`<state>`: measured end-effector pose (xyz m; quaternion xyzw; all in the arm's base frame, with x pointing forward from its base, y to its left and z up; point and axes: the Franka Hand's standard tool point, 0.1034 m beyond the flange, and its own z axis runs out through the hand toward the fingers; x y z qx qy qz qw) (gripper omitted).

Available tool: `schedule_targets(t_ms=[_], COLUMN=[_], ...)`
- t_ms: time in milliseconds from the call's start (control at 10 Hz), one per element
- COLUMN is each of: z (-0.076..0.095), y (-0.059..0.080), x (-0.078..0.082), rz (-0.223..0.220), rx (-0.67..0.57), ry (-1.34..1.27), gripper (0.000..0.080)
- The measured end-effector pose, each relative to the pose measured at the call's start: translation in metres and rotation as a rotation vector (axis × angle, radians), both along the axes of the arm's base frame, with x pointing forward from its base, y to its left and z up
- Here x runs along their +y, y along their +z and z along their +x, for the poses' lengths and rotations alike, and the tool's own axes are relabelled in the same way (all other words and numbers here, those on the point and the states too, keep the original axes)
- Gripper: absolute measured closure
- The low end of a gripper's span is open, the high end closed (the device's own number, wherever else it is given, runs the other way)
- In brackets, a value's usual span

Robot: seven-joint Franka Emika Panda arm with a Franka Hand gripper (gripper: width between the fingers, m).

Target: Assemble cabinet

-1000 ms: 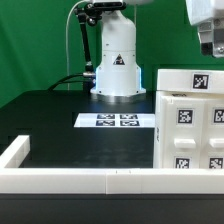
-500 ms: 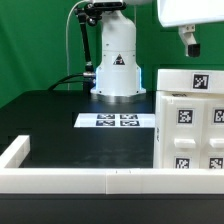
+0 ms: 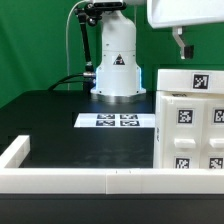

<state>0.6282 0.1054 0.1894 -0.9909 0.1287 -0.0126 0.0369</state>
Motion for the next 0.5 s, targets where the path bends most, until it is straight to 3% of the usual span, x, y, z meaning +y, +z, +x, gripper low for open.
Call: schedule_targets(t_ms=[200, 500], z=[0.0008, -0.0001], y=[-0.0039, -0.0072], x=[-0.0074, -0.0105], rz=[-0.015, -0.032], rx=[-0.024, -0.039], ry=[0.391, 0.76], gripper=[0.0002, 0.0002])
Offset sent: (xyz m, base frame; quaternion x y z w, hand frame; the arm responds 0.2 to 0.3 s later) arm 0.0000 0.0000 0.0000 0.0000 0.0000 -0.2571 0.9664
